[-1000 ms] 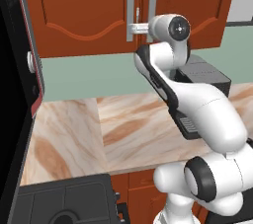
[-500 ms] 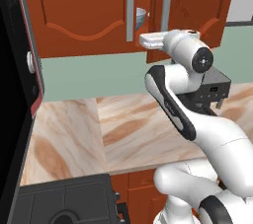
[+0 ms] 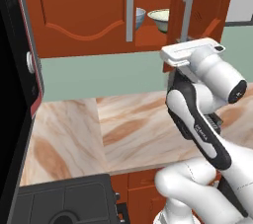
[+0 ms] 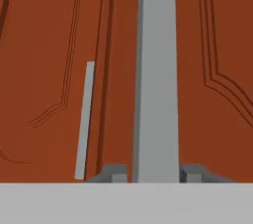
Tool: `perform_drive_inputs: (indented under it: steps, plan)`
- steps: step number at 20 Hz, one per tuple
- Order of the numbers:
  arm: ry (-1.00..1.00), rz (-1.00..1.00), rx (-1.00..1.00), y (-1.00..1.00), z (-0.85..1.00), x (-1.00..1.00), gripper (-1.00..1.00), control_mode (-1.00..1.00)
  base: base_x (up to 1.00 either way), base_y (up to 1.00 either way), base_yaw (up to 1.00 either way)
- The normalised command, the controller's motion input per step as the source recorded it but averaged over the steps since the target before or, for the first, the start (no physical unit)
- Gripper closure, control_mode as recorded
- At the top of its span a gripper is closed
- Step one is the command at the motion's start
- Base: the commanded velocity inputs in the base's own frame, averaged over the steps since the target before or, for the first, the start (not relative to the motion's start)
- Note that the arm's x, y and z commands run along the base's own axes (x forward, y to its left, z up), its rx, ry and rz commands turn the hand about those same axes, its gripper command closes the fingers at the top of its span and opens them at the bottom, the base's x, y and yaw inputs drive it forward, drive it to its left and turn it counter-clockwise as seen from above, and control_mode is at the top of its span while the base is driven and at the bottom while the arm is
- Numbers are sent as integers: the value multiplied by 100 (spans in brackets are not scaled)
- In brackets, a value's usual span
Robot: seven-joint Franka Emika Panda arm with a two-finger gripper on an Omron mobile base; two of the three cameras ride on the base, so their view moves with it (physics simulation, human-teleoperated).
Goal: Move the bowls from the cabinet to the plates on the dining table.
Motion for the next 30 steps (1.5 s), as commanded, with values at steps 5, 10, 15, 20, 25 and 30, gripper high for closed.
perform_drive_inputs:
  steps: [5,10,15,20,25,30]
  plan:
    - [-17,9,0,0,38,-95,-100,-100,0,0,0]
    - [-13,5,0,0,36,-86,-100,-100,0,0,0]
    - [-11,2,0,16,37,-81,-100,-100,0,0,0]
    - [0,0,0,69,-2,-26,-100,-100,0,0,0]
    - [10,-5,11,84,-42,0,-100,-100,0,0,0]
    - [17,-9,22,73,-56,0,-100,-100,0,0,0]
